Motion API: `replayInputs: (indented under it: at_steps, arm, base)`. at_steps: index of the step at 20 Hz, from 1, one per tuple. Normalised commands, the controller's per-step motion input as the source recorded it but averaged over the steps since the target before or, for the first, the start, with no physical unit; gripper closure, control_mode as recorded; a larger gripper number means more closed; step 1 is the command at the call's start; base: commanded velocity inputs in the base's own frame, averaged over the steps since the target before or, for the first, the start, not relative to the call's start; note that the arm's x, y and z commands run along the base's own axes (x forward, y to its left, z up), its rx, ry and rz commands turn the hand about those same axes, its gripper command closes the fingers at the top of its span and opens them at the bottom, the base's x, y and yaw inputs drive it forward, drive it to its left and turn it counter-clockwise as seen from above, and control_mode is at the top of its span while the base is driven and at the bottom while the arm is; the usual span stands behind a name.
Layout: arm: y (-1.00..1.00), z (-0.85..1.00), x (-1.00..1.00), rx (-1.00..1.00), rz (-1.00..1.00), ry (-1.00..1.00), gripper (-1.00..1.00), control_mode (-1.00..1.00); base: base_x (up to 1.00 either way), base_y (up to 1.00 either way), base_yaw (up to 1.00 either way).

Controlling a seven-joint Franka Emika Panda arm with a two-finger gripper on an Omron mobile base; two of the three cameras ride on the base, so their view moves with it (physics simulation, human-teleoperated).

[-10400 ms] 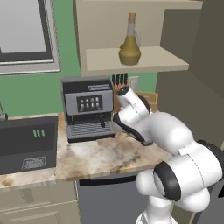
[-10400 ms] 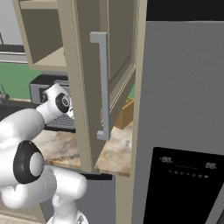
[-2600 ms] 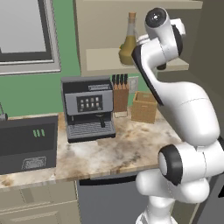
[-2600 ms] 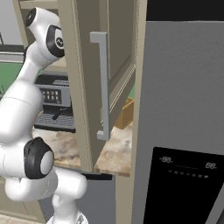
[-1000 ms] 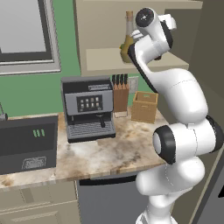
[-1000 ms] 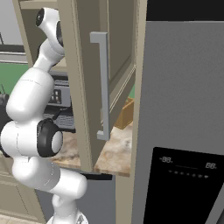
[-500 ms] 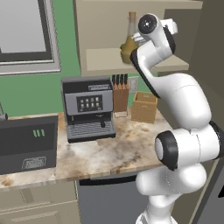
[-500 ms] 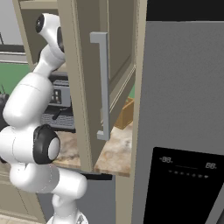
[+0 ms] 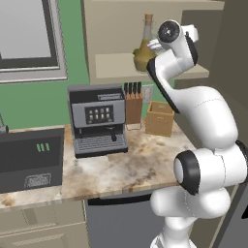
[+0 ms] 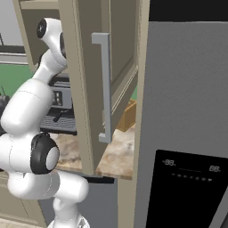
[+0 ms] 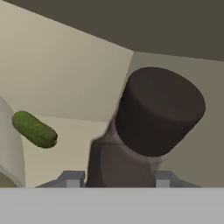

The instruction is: Pick the syrup bottle and oil and vinegar bottle from the counter and place them in the cabinet.

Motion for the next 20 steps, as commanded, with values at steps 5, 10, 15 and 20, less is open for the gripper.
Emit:
replayInputs:
  at_steps: [5,10,15,20]
  arm:
    - [0.00,-0.45,0.00,0.01,0.05,0.00,1.00,-1.00]
    - [0.00,-0.45,0.01,0.00,0.04,0.00,-1.00,-1.00]
    - [-0.05,-0.20,0.00,0.00,0.02,0.00,-1.00,-1.00]
    - [-0.20,-0.16,0.04,0.00,0.00,0.00,-1.00,-1.00]
  base:
    - [0.00,0.00,0.00]
    - [0.00,0.00,0.00]
    - [0.00,0.00,0.00]
    - [0.00,0.00,0.00]
